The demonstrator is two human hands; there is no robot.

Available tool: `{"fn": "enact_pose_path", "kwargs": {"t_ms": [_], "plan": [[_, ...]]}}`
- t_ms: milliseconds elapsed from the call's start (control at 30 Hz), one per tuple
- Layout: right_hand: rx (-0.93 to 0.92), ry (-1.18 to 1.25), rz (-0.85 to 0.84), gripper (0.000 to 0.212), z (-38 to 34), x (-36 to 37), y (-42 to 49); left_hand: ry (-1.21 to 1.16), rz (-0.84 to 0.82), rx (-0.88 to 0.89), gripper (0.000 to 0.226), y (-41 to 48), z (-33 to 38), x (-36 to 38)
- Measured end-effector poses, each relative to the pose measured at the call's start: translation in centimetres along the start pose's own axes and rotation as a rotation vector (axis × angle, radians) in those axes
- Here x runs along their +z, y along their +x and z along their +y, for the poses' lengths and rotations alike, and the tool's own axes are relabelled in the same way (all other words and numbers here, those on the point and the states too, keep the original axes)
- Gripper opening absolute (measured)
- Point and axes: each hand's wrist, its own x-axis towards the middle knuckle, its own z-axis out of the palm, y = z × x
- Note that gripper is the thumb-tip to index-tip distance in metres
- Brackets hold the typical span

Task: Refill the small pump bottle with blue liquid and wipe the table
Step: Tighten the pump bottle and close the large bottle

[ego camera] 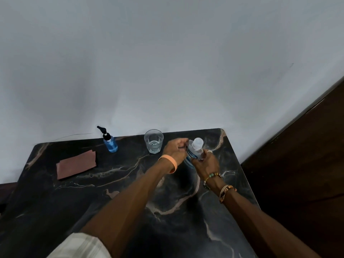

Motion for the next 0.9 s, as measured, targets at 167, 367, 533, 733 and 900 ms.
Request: {"fn": "enact_pose_path", "kwargs": {"t_ms": [167, 367, 533, 733, 900], "plan": [[0.018, 0.010, 0.079, 0.042, -0.3, -0.2, 3.8, 0.091, -0.025, 0.025, 0.052, 4.9, 1.6, 1.7], [0.062, 0.001, 0.127, 0.039, 0.5, 0.1, 7.7, 0.156, -0.045, 0.048, 0.055, 9.6, 2.1, 3.9], [0.066, -0.032, 0.152, 0.034, 1.6, 0.4, 10.5, 0.125, -0.038, 0.037, 0.054, 12.1, 1.9, 5.0], [0.052, -0.049, 0.153, 0.034, 2.6, 1.1, 12.0, 0.103, -0.044, 0.025, 0.056, 13.3, 0.9, 5.3], [0.036, -0.081, 0.148, 0.035, 2.9, 1.3, 12.3, 0.039, -0.061, 0.040, 0.059, 13.6, 0.1, 5.1]]}}
